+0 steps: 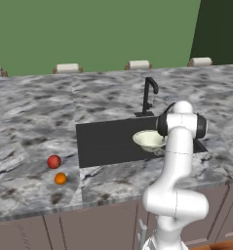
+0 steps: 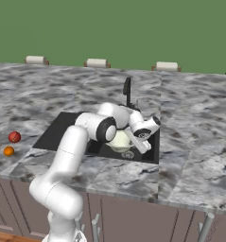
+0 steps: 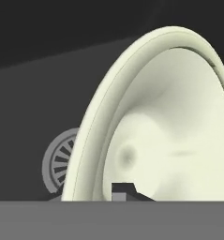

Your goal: Remove the onion and tangerine from the sink. Then move the bowl and cup from the counter to the sink for washing.

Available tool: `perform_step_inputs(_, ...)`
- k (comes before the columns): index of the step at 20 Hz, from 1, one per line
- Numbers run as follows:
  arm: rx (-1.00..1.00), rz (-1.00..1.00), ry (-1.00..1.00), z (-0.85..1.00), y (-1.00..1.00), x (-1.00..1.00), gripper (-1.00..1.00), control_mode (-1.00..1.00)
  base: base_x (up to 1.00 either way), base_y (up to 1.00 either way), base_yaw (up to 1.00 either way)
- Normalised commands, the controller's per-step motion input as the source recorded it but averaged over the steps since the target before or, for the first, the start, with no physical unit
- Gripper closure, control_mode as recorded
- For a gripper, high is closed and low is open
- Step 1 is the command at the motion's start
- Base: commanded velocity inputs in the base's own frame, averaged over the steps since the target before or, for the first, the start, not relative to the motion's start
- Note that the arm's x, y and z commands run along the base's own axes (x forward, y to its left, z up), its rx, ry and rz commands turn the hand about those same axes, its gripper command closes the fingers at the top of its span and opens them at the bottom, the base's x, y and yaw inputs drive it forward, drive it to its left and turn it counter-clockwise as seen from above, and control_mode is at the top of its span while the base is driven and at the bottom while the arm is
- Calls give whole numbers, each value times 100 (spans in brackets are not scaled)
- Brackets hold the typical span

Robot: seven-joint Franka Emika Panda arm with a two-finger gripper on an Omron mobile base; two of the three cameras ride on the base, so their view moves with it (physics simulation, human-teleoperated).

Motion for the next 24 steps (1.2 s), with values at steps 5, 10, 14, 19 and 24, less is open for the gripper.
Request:
perform_step_inputs(5, 0, 7, 0, -13, 10, 9, 100, -100, 0, 0, 0)
perform_step_inputs(10, 0, 3, 0, -12, 9, 2, 100, -100, 0, 0, 0)
perform_step_inputs(14, 0, 1, 0, -7, 8, 0, 100, -100, 0, 0, 0)
perform_step_inputs(19, 0, 1, 0, -5, 4, 1, 100, -100, 0, 0, 0)
perform_step_inputs(24, 0, 2, 0, -4, 0, 0, 100, -100, 0, 0, 0)
